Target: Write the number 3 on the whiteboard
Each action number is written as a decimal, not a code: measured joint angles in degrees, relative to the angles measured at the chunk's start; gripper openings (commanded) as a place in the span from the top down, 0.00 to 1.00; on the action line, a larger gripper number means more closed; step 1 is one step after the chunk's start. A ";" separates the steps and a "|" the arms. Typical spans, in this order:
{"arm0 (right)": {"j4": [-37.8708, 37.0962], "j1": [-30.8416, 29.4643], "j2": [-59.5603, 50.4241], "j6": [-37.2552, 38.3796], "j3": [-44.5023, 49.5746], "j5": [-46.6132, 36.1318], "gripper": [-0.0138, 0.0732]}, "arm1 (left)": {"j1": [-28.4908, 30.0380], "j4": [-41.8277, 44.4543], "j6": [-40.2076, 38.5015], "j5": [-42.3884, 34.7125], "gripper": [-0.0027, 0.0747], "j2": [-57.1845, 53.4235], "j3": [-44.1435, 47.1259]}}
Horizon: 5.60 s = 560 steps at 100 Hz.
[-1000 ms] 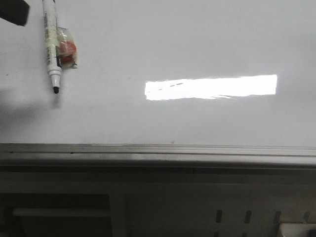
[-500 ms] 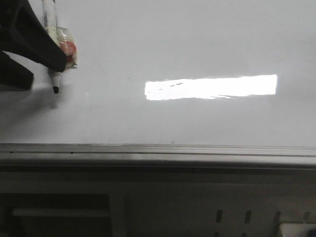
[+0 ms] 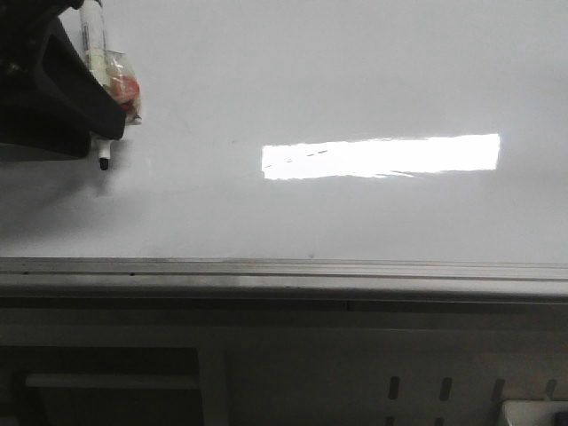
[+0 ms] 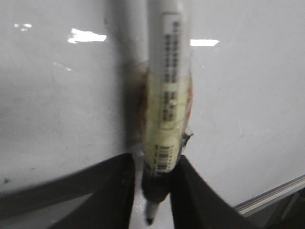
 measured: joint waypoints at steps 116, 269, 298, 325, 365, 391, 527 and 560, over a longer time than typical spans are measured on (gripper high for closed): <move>34.56 19.20 28.21 -55.10 -20.26 17.94 0.39 | -30.42 23.98 43.09 15.31 0.99 -3.99 -14.66; 40.59 30.31 51.34 -55.70 -23.93 9.07 0.66 | -30.42 24.69 42.40 14.48 0.99 -3.99 -14.66; 39.14 29.98 51.34 -56.54 -24.04 8.44 0.92 | -30.31 23.12 38.47 15.36 0.70 -3.99 -14.66; 41.86 30.35 51.34 -55.94 -24.04 7.15 0.91 | -30.42 24.15 30.56 12.92 0.26 -7.86 -14.56; 32.04 30.38 51.91 -55.94 -24.04 -9.71 0.91 | -18.69 34.93 4.51 13.62 0.60 -33.93 -9.24; 25.80 30.38 56.65 -55.94 -24.04 -15.02 0.91 | -10.92 36.00 0.46 13.71 0.97 -47.61 1.25; 26.25 22.27 62.18 -55.72 -22.53 -10.17 0.91 | -9.53 31.33 -0.03 13.14 0.99 -50.49 3.30; 26.38 20.99 61.31 -55.60 -22.33 -9.22 0.91 | -9.53 31.26 -0.03 13.14 0.99 -50.49 3.30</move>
